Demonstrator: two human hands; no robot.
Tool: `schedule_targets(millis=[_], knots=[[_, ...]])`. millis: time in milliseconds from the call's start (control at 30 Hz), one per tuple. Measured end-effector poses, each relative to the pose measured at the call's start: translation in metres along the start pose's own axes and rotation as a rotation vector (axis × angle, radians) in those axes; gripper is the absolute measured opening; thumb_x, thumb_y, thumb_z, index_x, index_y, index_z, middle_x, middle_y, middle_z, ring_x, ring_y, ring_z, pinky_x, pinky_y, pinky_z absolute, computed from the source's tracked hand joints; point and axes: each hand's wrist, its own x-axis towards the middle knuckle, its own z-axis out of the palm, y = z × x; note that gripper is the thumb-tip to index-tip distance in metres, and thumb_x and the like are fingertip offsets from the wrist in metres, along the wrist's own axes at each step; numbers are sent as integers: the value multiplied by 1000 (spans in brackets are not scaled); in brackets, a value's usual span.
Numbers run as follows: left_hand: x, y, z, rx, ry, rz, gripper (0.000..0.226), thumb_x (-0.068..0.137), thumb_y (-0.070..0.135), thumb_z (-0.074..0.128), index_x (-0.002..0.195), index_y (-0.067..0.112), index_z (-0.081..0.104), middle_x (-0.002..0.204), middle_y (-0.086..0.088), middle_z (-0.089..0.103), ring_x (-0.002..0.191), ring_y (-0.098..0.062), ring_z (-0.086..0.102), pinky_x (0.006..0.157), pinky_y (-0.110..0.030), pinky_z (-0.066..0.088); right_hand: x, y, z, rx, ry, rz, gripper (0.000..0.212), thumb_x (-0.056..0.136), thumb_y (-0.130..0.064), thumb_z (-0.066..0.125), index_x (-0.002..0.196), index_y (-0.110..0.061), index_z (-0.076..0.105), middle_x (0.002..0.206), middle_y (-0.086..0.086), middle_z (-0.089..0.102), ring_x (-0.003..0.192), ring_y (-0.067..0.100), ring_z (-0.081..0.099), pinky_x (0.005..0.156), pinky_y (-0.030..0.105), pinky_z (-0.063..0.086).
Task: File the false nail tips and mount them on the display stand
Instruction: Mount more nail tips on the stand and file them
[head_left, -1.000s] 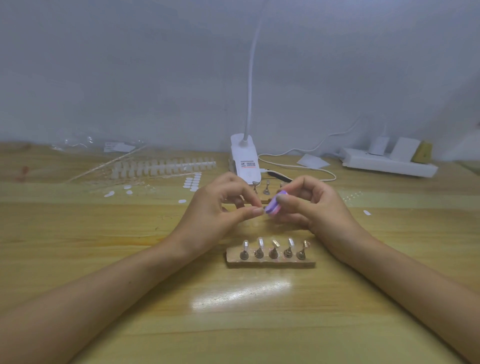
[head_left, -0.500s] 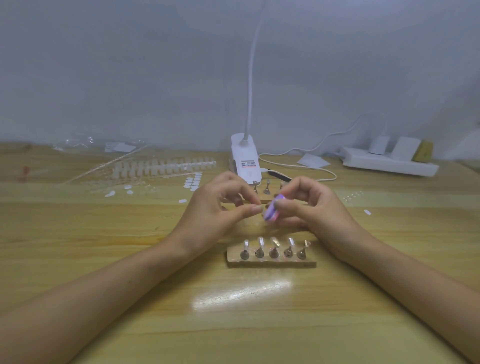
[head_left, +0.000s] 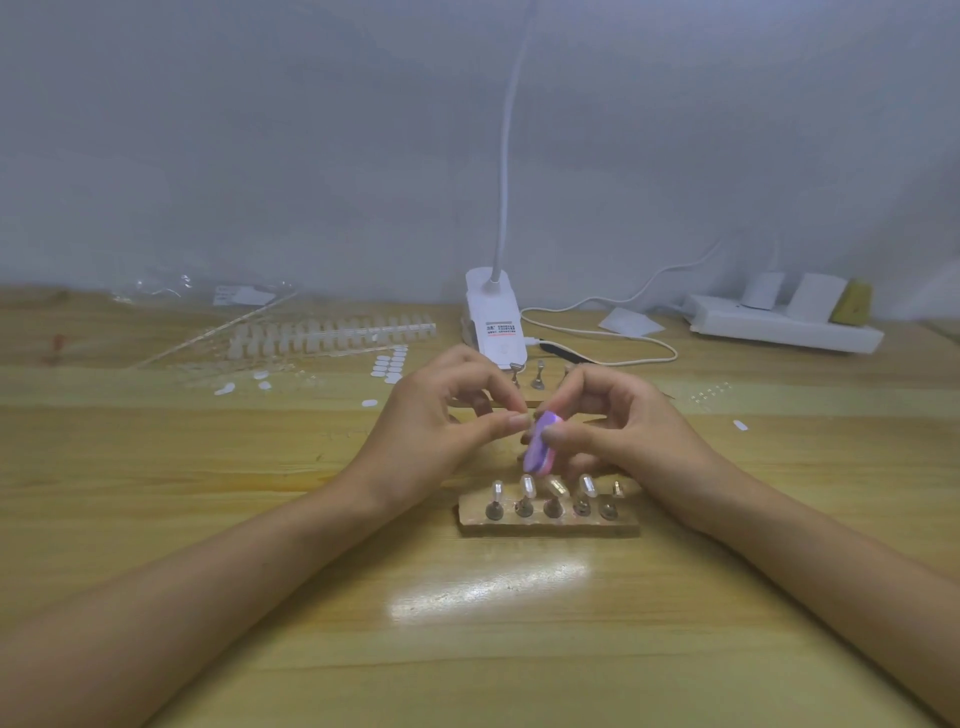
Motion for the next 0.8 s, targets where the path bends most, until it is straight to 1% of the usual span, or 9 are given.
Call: schedule_targets(millis=[133, 300, 367, 433, 467, 567, 633, 700, 800], knots=[[-1, 0, 0, -9, -13, -2, 8, 79, 21, 79, 76, 23, 72, 89, 15, 57, 75, -1, 56, 65, -9, 40, 1, 1, -2, 111, 102, -15, 24, 75, -20, 79, 87, -8, 62, 98, 23, 71, 83, 34, 74, 69, 38, 62], [-1, 1, 0, -5, -17, -3, 11, 79, 20, 79, 74, 26, 71, 88, 19, 59, 78, 1, 56, 66, -8, 41, 2, 1, -1, 105, 94, -12, 20, 73, -20, 81, 81, -13, 64, 98, 23, 70, 83, 35, 73, 72, 41, 62], [0, 1, -1, 2, 14, 4, 13, 80, 18, 79, 74, 25, 70, 88, 17, 59, 79, 1, 57, 68, -7, 40, 1, 1, -1, 81, 50, -9, 21, 75, -19, 82, 82, -13, 63, 96, 19, 72, 84, 36, 74, 70, 41, 62], [0, 1, 0, 7, 5, 7, 11, 80, 18, 79, 75, 23, 71, 89, 14, 59, 78, 0, 56, 68, -8, 40, -1, -1, 0, 43, -30, -8, 21, 77, -17, 82, 84, -13, 63, 94, 13, 74, 82, 36, 75, 65, 37, 62], [0, 1, 0, 8, -8, 3, 10, 80, 19, 79, 75, 23, 71, 90, 14, 58, 77, 0, 56, 66, -9, 40, -1, -1, 1, 48, -28, -9, 21, 77, -17, 81, 85, -13, 63, 94, 14, 74, 82, 36, 75, 64, 36, 61], [0, 2, 0, -7, -12, -1, 8, 79, 21, 79, 76, 23, 72, 93, 10, 58, 77, -5, 56, 67, -10, 41, 0, -2, 0, 122, 106, -8, 25, 75, -18, 78, 89, -7, 60, 98, 25, 71, 83, 35, 74, 70, 39, 60], [0, 2, 0, -2, 4, 8, 7, 79, 21, 79, 77, 23, 72, 94, 8, 59, 79, -8, 57, 73, -14, 45, -1, -2, 0, 81, 43, 2, 26, 75, -21, 79, 87, -8, 60, 96, 20, 73, 81, 33, 74, 70, 40, 61], [0, 1, -1, 5, -2, 6, 7, 79, 22, 78, 77, 23, 72, 94, 9, 58, 79, -5, 56, 72, -14, 45, -3, -3, 2, 1, -30, 1, 26, 75, -23, 80, 87, -10, 61, 96, 17, 74, 82, 34, 75, 72, 42, 63], [0, 1, 0, -4, -10, -6, 9, 79, 21, 79, 75, 25, 71, 93, 11, 57, 76, -3, 55, 65, -11, 41, -1, -3, 1, 84, 110, -7, 25, 74, -19, 78, 88, -6, 61, 100, 26, 69, 83, 34, 74, 73, 43, 62]])
